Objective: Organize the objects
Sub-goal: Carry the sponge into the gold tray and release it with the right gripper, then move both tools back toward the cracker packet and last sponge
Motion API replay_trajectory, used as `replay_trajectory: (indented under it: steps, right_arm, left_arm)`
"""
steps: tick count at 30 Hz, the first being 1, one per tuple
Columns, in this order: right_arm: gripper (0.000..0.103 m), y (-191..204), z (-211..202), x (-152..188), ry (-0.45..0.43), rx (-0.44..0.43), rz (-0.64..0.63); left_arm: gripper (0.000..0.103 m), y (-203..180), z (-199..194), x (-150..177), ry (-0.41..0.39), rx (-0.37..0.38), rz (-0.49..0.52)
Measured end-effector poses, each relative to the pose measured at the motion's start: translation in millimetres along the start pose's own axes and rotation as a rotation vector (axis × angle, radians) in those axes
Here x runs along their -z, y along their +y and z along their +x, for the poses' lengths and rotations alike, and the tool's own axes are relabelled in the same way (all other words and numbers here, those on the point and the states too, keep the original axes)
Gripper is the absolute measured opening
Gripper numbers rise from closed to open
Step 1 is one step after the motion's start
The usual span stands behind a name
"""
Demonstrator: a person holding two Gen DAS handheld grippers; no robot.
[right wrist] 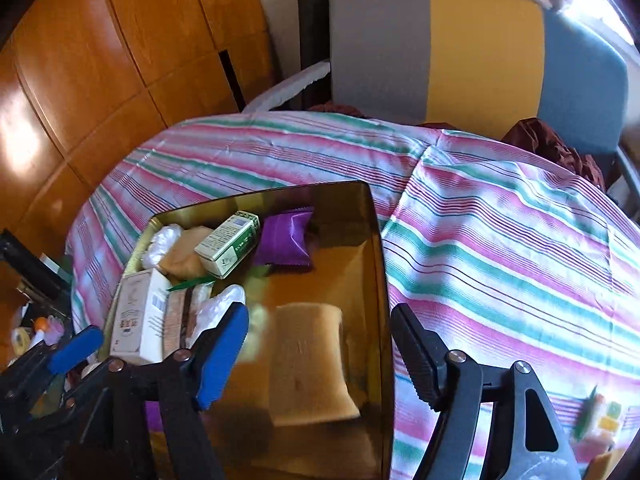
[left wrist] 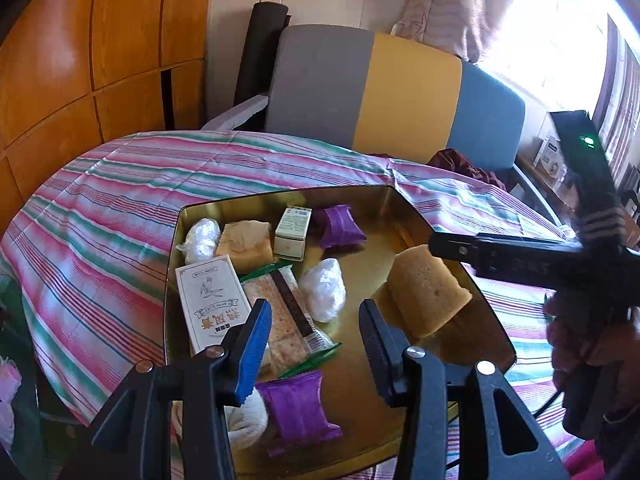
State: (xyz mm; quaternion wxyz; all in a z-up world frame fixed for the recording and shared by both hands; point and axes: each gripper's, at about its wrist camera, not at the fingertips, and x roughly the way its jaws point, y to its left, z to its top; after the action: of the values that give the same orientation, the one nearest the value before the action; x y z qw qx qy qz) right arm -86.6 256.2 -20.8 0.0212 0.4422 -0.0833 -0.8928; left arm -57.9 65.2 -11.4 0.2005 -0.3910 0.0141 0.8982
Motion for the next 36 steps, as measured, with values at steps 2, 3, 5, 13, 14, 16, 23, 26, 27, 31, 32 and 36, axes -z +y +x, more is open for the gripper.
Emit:
replay_trajectory:
  steps: [2,3,5,13,14,16,23,26,27,31,32,36]
  right_arm:
    - [0.076,-4.4,-10.0,5.6,-0.013,-0.003,0.007]
    - [0.076,-7.8,-15.8,9.3,-0.019,-0.001,0.014]
    - [0.077,-16.4,-26.9,17.3,-0.029,0.002,0.032]
    - [0.079,-71.0,-68.5,56.4,-0.042,0.081,0.121]
    - [0.079,-79.1,-73.2,61.4,-0.041,0.094,0.133]
    - [0.079,-97.5,-82.8,71.3,-0.037,0.123,0.165]
    - [0.08,-170.1,-119.5,108.0,-0.029,0.227,0.326]
    - [0.083,-198.1,-132.1,121.6,-0.021,0.266,0.384]
    - [0.083,-207.7,-136.0,126.2,-0.015,0.284,0.405]
    - [0.087,-240.2,-146.1,143.8,0.003,0.332,0.479]
    - [0.087,-249.0,-147.3,148.7,0.012,0.336,0.501]
    - [0.088,-273.9,-151.0,165.4,0.003,0.357,0.589]
  left_arm:
    - [0.046,-3.0,-2.0,0.3,-0.003,0.004,0.008]
    - [0.046,-4.2,-2.5,0.3,-0.005,0.006,0.011]
    - [0.046,-7.9,-4.2,0.5,-0.007,0.009,0.022]
    - [0.046,-28.3,-13.0,-0.4,-0.023,0.036,0.074]
    - [0.046,-30.9,-13.7,-0.4,-0.024,0.04,0.08]
    - [0.046,-37.0,-14.9,-0.4,-0.024,0.049,0.094]
    - [0.046,-65.4,-17.0,-0.2,-0.026,0.085,0.16]
    - [0.046,-79.1,-17.0,0.4,-0.025,0.102,0.189]
    - [0.046,-83.5,-16.9,0.9,-0.024,0.107,0.199]
    - [0.047,-105.6,-14.2,2.6,-0.015,0.13,0.247]
    - [0.047,-110.0,-13.8,2.9,-0.012,0.135,0.256]
    - [0.047,-131.6,-10.0,4.9,0.002,0.157,0.296]
